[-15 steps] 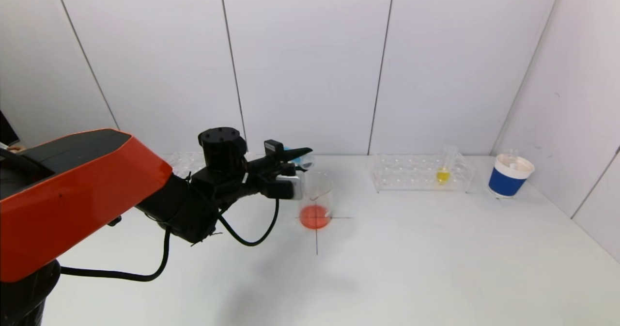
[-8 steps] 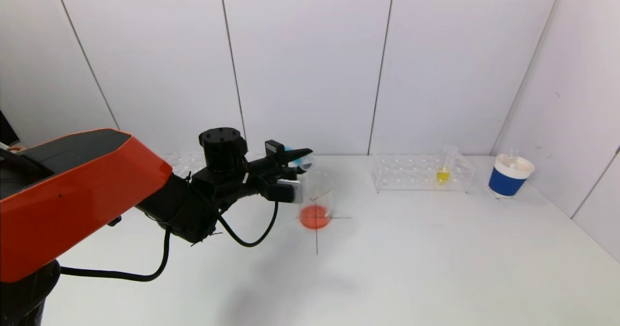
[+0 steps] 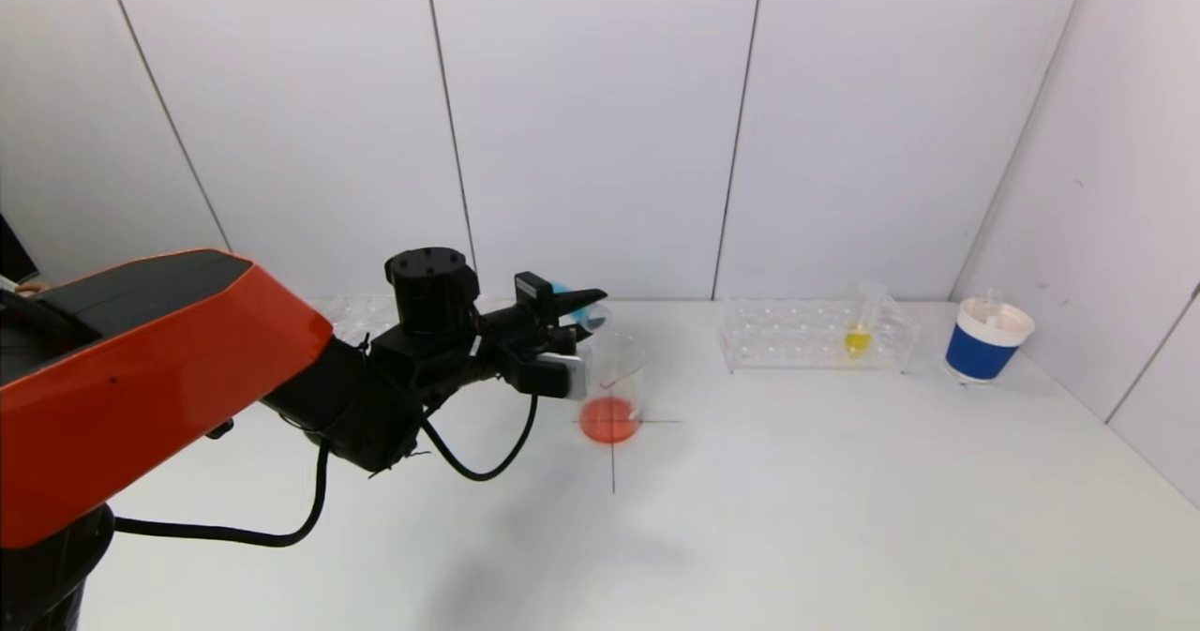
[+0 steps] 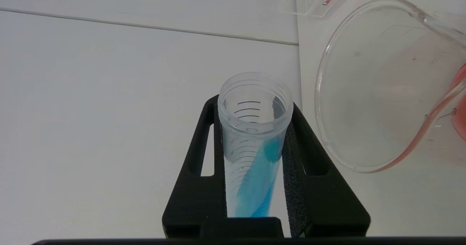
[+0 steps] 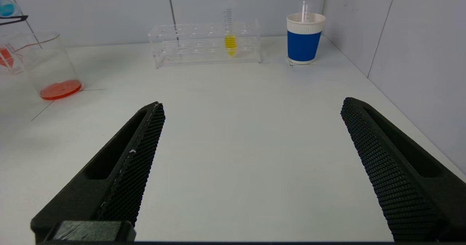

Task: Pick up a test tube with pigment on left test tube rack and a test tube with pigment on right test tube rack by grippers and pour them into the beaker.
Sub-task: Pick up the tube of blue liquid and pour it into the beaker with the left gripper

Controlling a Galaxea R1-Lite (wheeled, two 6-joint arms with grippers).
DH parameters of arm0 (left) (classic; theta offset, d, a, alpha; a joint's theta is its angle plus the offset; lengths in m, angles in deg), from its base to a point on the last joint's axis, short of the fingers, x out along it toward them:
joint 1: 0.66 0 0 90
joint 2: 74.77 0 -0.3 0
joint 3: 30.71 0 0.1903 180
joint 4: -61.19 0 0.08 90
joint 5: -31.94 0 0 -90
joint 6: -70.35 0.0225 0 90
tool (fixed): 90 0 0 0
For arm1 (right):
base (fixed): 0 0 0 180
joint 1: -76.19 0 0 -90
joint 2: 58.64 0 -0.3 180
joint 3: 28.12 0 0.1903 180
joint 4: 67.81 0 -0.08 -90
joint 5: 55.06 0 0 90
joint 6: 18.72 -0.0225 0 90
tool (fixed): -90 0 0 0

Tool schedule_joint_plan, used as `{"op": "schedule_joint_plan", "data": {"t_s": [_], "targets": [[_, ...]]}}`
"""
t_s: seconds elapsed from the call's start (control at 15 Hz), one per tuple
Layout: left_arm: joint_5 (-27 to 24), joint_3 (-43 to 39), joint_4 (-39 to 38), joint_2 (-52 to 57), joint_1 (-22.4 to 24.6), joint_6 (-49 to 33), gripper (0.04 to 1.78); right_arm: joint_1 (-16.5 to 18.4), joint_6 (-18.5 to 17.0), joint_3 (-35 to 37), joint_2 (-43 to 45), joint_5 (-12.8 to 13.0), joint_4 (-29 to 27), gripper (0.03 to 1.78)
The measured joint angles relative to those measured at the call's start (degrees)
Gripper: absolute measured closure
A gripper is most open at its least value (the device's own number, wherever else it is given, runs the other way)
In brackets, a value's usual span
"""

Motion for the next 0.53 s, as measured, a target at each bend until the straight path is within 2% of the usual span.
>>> {"op": "schedule_joint_plan", "data": {"t_s": [0.53], "targets": [[-0.1, -0.1, 0.0, 0.4, 0.2, 3.1, 1.37, 0.0, 0.0, 0.0, 0.0, 0.0, 0.0, 0.05]]}}
